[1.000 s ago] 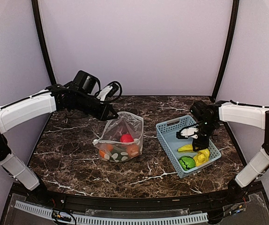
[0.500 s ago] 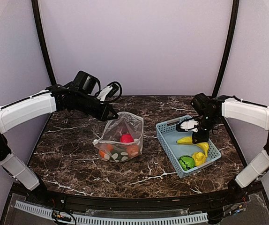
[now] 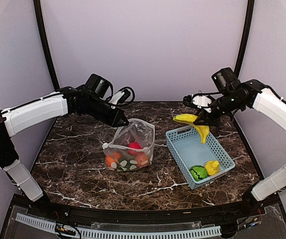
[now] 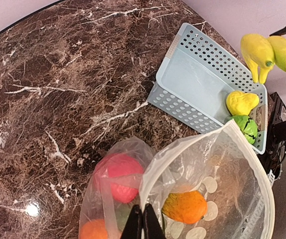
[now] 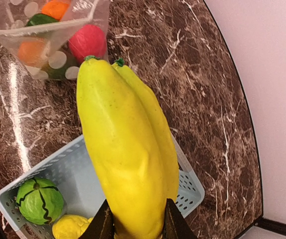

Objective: Place the food in the zip-top bag and seal the zipper
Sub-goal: Pick up the fake fruit from the bin, then place the fake fruit in the zipper food storage bag.

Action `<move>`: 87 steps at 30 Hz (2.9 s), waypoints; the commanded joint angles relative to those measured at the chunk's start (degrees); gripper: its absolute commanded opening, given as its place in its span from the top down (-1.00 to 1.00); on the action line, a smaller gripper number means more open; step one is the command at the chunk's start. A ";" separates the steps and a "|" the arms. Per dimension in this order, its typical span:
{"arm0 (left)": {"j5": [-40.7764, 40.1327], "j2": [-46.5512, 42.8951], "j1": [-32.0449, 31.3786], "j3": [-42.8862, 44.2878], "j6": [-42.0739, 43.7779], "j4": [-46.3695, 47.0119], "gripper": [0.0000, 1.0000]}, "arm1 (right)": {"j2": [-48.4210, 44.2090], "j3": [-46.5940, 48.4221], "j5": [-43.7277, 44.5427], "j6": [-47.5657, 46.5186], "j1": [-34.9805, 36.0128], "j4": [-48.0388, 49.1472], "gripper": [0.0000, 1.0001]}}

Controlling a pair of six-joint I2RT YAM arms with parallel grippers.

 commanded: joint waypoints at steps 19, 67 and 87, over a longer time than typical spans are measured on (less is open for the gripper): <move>11.06 0.12 -1.59 4.76 1.41 -3.96 0.99 | 19.43 33.81 -22.85 3.75 21.67 3.70 1.00; 20.51 -0.91 -1.98 3.56 3.25 -2.33 0.99 | 33.86 19.51 31.21 -18.98 37.98 16.00 1.00; 18.45 -3.13 -1.97 0.90 4.00 -1.15 0.99 | 22.73 12.30 31.97 -17.19 39.41 19.95 -0.15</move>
